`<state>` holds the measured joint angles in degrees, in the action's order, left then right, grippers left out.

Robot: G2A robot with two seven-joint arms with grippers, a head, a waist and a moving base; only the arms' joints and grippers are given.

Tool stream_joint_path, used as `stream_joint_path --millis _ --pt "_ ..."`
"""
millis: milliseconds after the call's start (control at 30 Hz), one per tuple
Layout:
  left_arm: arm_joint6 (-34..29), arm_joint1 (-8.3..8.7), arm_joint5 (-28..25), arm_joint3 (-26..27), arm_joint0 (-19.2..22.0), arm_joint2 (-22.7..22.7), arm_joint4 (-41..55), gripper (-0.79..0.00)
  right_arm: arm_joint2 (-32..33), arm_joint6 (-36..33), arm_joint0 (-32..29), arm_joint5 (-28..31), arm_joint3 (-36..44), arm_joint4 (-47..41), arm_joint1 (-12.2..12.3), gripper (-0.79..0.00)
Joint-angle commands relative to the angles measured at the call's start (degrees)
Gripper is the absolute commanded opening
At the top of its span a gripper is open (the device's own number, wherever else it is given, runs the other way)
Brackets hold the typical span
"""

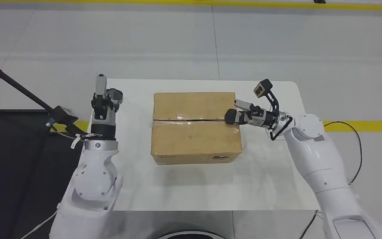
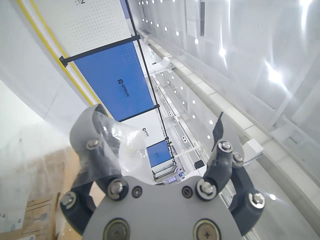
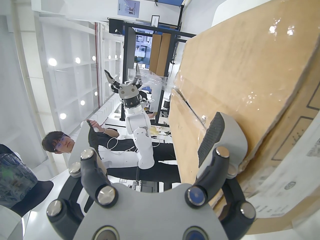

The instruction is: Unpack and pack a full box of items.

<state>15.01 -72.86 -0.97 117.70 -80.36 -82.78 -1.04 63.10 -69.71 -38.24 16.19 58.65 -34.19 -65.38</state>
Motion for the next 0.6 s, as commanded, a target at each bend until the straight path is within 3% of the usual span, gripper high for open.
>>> stream_joint_path --millis 0,300,567 --pt "-0.44 -0.15 0.86 0.46 0.81 1.11 -0.94 0.0 0.32 -0.24 -0.19 -0.4 0.27 0.21 0.12 0.0" --pt "-4.57 -0.88 5.99 1.19 6.57 7.1 -5.4 0.0 2.85 -1.47 -1.54 -1.27 2.32 0.43 0.96 0.0" --pt "-6.53 -1.89 9.84 -1.23 12.16 12.87 -7.85 0.0 7.55 -2.22 -4.84 -0.36 7.11 0.47 2.4 0.0"
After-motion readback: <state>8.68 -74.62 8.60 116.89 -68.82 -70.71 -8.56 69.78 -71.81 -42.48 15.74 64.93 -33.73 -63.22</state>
